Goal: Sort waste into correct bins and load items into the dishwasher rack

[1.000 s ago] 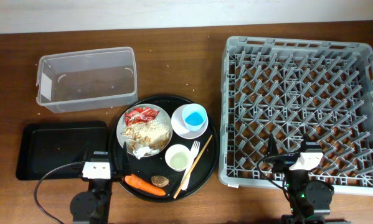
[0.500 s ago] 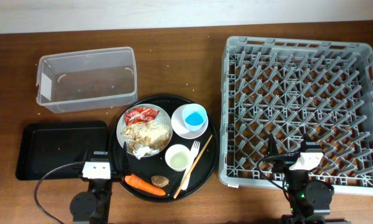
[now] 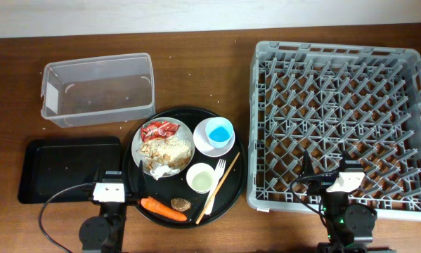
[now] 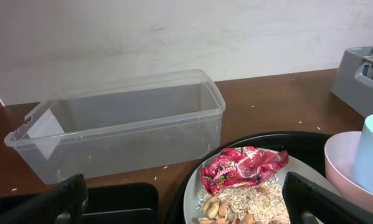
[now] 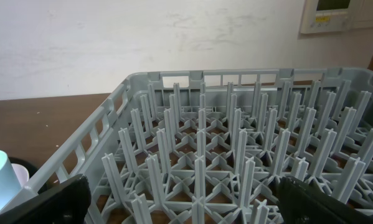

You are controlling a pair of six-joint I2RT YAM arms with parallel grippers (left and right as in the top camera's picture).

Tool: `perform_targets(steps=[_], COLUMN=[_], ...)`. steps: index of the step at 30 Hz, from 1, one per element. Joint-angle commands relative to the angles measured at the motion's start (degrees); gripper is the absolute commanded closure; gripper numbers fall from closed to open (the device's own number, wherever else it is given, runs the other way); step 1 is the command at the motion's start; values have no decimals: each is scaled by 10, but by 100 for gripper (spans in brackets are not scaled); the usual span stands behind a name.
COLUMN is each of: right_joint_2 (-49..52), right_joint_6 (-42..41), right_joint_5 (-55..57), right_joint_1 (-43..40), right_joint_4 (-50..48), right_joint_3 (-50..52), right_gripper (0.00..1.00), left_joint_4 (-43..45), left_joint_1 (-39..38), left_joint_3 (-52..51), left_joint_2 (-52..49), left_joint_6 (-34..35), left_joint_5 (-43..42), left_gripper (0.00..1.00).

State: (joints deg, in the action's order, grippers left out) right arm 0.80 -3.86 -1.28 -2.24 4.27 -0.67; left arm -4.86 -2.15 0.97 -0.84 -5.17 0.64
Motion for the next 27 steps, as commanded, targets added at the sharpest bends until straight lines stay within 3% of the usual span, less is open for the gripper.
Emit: perform_targets(steps=[1,18,27], right_joint_2=[-5,-3,46], right_joint_6=[4,-14,-14], right_joint_5=[5,-32,-32], right_joint_1=[3,3,3], right_joint_4=[2,7,161], right_joint_3=[3,-15,-152], right_gripper=[2,2,2], left_joint_4=[1,-10,-128], left_joint_1=[1,1,1], left_joint_3=[-4,8,115], left_joint_2=[5,5,-50], left_joint_6=[-9,-5,17], left_joint_5=[-4,-5,-5], left_gripper=[0,0,0])
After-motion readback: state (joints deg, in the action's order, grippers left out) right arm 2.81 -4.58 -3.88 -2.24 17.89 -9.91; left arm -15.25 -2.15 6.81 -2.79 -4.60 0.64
